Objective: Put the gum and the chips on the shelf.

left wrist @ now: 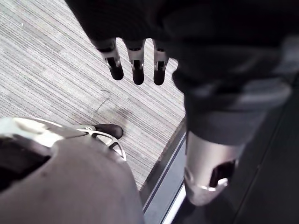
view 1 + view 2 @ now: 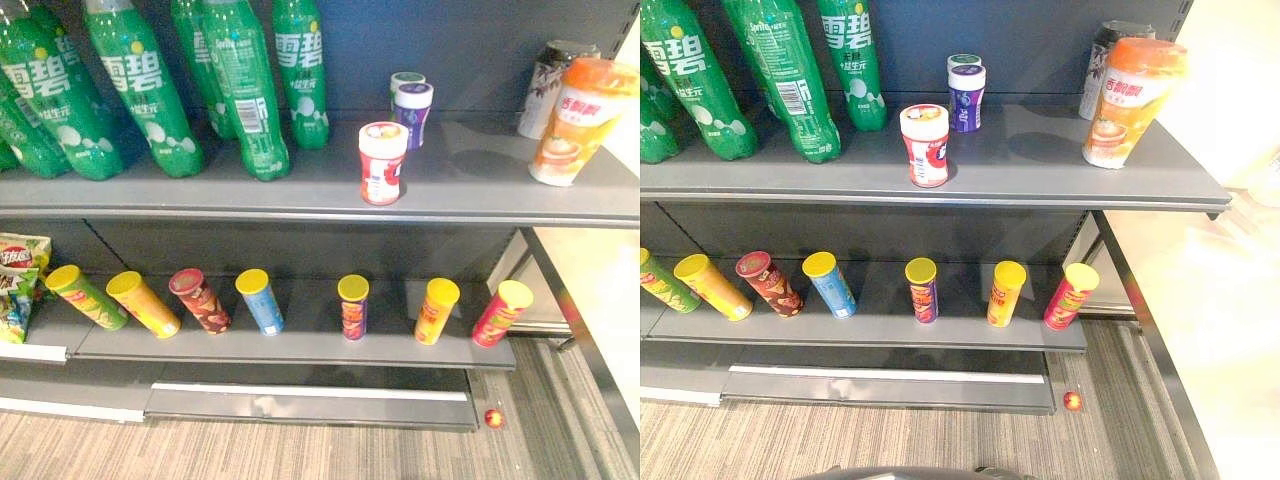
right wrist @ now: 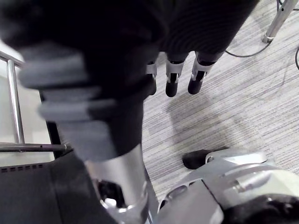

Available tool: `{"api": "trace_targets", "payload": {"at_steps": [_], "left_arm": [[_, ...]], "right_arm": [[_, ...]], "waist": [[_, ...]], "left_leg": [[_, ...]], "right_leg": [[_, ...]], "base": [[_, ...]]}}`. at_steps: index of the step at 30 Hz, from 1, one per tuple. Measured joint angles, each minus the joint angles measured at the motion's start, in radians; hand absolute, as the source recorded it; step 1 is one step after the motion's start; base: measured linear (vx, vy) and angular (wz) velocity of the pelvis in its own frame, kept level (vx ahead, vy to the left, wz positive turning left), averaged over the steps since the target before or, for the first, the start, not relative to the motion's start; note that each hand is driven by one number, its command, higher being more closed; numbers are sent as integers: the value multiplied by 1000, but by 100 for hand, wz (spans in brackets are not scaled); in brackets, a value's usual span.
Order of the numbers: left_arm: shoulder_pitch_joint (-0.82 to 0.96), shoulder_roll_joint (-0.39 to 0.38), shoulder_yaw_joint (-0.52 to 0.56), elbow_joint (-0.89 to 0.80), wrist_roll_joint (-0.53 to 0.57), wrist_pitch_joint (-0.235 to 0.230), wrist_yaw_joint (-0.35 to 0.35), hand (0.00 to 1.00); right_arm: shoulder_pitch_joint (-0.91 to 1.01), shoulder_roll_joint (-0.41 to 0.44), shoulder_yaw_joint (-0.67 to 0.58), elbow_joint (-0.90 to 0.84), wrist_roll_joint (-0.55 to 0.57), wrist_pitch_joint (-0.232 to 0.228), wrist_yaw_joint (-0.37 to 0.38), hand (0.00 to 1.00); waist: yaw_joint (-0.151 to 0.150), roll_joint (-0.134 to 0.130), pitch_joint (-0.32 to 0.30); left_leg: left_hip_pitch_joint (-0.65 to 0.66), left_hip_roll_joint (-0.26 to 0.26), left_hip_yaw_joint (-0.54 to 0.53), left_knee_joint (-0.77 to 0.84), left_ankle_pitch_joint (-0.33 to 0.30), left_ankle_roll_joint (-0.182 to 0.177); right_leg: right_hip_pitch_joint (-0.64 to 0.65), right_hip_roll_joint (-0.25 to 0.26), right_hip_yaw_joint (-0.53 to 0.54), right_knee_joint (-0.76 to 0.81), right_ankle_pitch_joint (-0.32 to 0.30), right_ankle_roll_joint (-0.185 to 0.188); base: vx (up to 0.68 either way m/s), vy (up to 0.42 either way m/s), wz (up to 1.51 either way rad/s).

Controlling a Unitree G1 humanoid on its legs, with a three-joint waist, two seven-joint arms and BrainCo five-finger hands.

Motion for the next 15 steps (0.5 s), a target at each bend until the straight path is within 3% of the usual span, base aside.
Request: {"api": "trace_targets", "payload": {"at_steps": [15], "left_arm": [[3,-1,-5,-12,-34,17,10,0]], "right_arm": [[-14,8,-31,4,-6,18,-17,0]], "waist": [[2,4,32]], "left_leg": [[28,-1,-14,0,-4,-2]], "right_leg": [[37,0,-12,-13,0,0]], "base": [[6,-1,1]]}}
